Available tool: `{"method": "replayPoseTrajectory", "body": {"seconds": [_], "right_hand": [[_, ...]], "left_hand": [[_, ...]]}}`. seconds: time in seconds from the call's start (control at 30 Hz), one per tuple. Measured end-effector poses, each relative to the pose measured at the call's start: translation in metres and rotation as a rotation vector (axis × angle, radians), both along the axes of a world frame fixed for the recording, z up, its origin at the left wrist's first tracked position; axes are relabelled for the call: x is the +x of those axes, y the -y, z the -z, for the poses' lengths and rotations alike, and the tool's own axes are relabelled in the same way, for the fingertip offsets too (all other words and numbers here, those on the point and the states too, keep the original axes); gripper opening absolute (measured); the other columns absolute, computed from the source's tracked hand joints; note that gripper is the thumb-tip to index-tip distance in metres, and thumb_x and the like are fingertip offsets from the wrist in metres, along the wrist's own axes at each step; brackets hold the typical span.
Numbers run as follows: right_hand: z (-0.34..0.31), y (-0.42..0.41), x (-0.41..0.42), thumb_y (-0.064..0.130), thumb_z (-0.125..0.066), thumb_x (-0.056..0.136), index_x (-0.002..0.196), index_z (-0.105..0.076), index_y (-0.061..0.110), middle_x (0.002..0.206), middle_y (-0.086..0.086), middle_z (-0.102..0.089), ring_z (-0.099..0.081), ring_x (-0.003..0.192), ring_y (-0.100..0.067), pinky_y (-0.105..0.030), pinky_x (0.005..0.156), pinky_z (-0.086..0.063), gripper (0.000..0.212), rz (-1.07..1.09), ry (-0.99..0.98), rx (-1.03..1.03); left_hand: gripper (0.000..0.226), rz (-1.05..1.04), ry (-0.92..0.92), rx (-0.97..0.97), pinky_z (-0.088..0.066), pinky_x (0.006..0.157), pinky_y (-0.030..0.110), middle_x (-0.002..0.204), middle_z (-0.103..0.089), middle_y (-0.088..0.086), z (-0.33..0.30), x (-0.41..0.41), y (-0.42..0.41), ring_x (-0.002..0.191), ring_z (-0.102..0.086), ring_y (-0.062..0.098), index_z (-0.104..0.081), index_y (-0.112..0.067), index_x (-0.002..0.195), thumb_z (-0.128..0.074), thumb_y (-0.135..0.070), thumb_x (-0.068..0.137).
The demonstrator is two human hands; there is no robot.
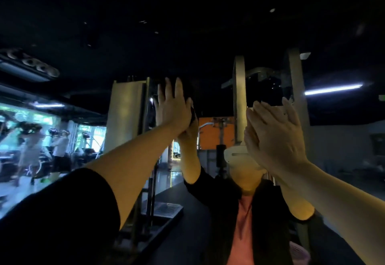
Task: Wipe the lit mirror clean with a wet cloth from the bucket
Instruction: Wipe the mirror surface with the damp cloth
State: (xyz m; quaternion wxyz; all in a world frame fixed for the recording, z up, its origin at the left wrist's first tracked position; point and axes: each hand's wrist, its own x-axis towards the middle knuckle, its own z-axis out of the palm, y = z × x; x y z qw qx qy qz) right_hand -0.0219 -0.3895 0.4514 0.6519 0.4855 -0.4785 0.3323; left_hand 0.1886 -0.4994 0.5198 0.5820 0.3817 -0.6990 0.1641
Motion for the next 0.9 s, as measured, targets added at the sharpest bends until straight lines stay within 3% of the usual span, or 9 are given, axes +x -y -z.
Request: {"method": "replayPoseTrajectory", "body": {"seconds": [0.17,0.23,0.3,0.37,0.5,0.57,0.77,0.83,0.9], "right_hand": [[0.006,0.005,-0.008,0.034,-0.039,0.1,0.127,-0.065,0.009,0.135,-0.011,-0.061,-0.052,0.13,-0.025,-0.053,0.116,-0.025,0.045,-0.041,-0.036,-0.053],[0.005,0.001,-0.009,0.033,-0.042,0.098,0.128,-0.065,0.01,0.137,-0.01,-0.06,-0.052,0.13,-0.025,-0.052,0.118,-0.019,0.044,-0.04,-0.046,-0.027],[0.004,-0.004,-0.01,0.034,-0.042,0.098,0.129,-0.064,0.012,0.139,-0.009,-0.059,-0.052,0.132,-0.023,-0.05,0.119,-0.012,0.044,-0.024,-0.038,0.01],[0.004,-0.01,-0.011,0.038,-0.038,0.099,0.131,-0.063,0.015,0.142,-0.007,-0.056,-0.05,0.134,-0.022,-0.052,0.119,-0.013,0.046,0.002,-0.032,0.062],[-0.003,-0.026,-0.03,0.04,-0.035,0.098,0.131,-0.062,0.025,0.144,0.001,-0.054,-0.045,0.138,-0.017,-0.06,0.118,-0.015,0.045,-0.021,-0.123,0.201],[-0.01,-0.038,-0.048,0.037,-0.037,0.098,0.128,-0.065,0.024,0.14,0.001,-0.058,-0.049,0.135,-0.018,-0.061,0.118,-0.015,0.043,-0.008,-0.191,0.214],[-0.009,-0.062,-0.094,0.035,-0.037,0.099,0.134,-0.06,0.017,0.143,-0.005,-0.056,-0.049,0.135,-0.022,-0.062,0.116,-0.02,0.046,0.061,-0.157,0.125],[-0.007,-0.055,-0.091,0.035,-0.038,0.099,0.134,-0.061,0.018,0.143,-0.004,-0.055,-0.046,0.138,-0.02,-0.059,0.119,-0.016,0.044,0.014,-0.098,0.125],[-0.006,-0.054,-0.089,0.036,-0.039,0.099,0.136,-0.059,0.02,0.145,-0.002,-0.053,-0.042,0.14,-0.018,-0.058,0.119,-0.014,0.044,0.005,-0.07,0.136]], "left_hand": [[0.063,-0.028,0.46,-0.317,-0.003,0.123,0.044,0.165,0.007,0.0,0.018,-0.014,-0.006,0.15,0.012,0.023,0.001,-0.024,0.156,-0.03,-0.042,0.104],[0.064,-0.06,0.353,-0.213,-0.007,0.123,0.047,0.165,0.004,0.004,-0.008,0.003,0.007,0.151,0.008,0.027,-0.003,-0.02,0.157,-0.033,-0.04,0.104],[0.063,-0.032,0.059,0.0,-0.008,0.122,0.05,0.165,0.003,0.007,-0.025,0.013,0.012,0.15,0.005,0.032,-0.005,-0.019,0.157,-0.034,-0.037,0.105],[0.062,-0.051,-0.065,0.048,-0.005,0.122,0.05,0.165,0.002,0.007,-0.026,-0.01,-0.001,0.15,0.004,0.033,-0.005,-0.02,0.157,-0.035,-0.035,0.105],[0.063,0.007,0.34,-0.291,-0.002,0.12,0.049,0.165,0.003,0.004,-0.003,-0.091,-0.054,0.151,0.008,0.029,-0.005,-0.022,0.157,-0.036,-0.037,0.104],[0.063,-0.005,0.452,-0.361,-0.001,0.121,0.049,0.165,0.004,0.001,-0.008,-0.096,-0.054,0.151,0.009,0.025,-0.004,-0.024,0.157,-0.035,-0.04,0.104],[0.06,-0.021,-0.055,-0.005,-0.003,0.122,0.051,0.165,0.003,0.006,-0.056,-0.087,-0.05,0.15,0.007,0.032,-0.007,-0.021,0.157,-0.035,-0.035,0.105],[0.062,-0.014,0.03,-0.094,-0.003,0.121,0.05,0.165,0.003,0.005,-0.053,-0.122,-0.074,0.15,0.007,0.031,-0.006,-0.022,0.157,-0.036,-0.035,0.104],[0.063,0.018,0.231,-0.251,-0.002,0.12,0.049,0.165,0.002,0.003,-0.037,-0.153,-0.093,0.151,0.007,0.028,-0.006,-0.024,0.157,-0.037,-0.037,0.104]]}}
